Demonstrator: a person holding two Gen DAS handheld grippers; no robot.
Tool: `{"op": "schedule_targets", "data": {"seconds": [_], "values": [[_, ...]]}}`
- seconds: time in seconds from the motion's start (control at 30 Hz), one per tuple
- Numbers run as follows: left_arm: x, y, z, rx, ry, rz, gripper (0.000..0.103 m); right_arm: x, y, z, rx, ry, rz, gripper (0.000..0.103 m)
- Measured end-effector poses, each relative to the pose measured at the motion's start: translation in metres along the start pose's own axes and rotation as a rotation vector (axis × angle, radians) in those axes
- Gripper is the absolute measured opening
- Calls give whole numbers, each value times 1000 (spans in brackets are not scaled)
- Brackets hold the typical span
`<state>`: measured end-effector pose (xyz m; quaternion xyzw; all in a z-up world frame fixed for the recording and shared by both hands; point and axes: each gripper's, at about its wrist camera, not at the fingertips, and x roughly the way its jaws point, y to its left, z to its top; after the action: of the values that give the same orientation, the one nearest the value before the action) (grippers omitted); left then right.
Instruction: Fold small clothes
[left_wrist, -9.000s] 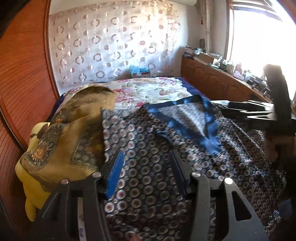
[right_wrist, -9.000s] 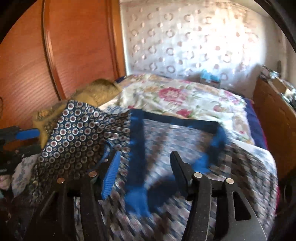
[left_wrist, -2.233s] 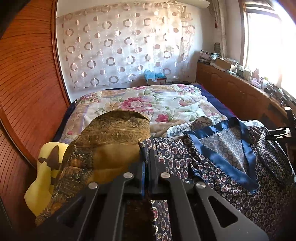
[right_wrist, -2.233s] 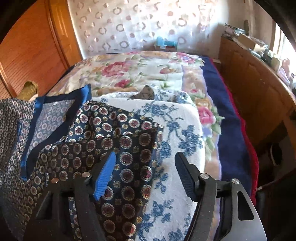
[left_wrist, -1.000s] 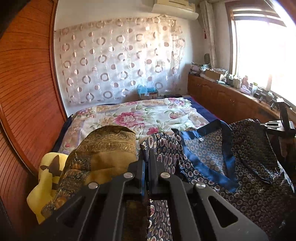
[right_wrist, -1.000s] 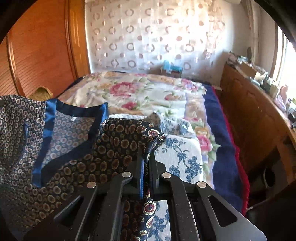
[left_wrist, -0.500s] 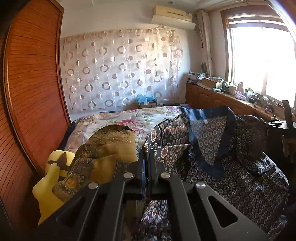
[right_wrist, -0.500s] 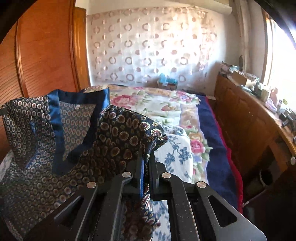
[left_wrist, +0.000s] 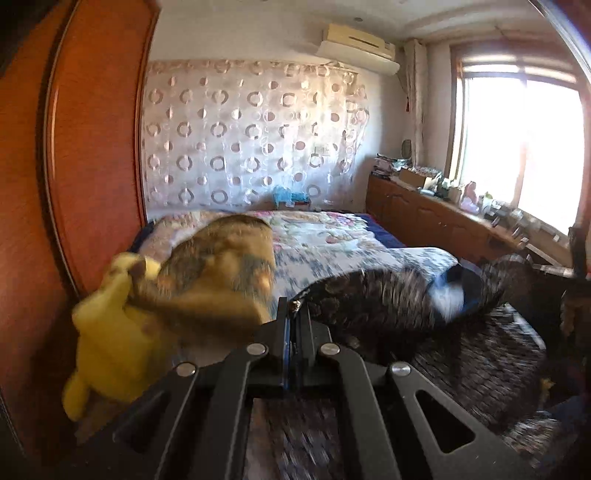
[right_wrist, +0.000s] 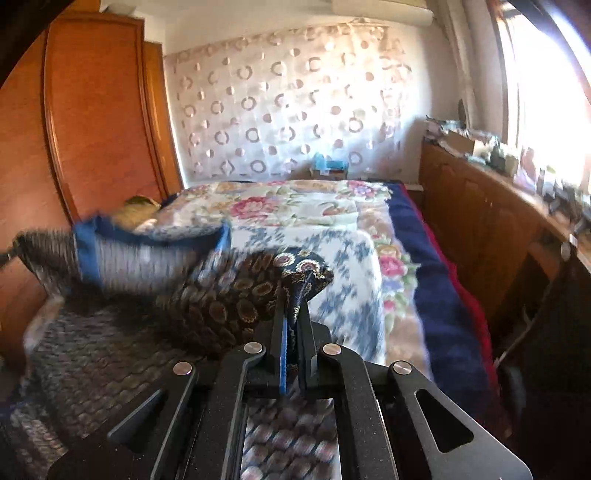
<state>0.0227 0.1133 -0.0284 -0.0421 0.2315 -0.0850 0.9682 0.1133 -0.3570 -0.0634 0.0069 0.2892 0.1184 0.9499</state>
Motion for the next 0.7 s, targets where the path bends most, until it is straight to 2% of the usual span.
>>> {"op": "schedule_targets", "data": {"seconds": [0.23,0.5,0.6,0.67,0.7], "values": [[-28,12,-23,-37,20,60,0,-43,15,-47,8,12,13,1],[-34,15,-40,-44,100,53,3,-69,4,-77,0,79,1,1],[-33,15,-42,-30,114,57,12,-66,1,-85,-15,114,-1,1],[-33,15,-43,-14,113,68,25,-65,5,-85,-34,114,-15,4],[-35,16,-43,-9,111,70,26,-65,7,-84,-45,110,-22,6]]}}
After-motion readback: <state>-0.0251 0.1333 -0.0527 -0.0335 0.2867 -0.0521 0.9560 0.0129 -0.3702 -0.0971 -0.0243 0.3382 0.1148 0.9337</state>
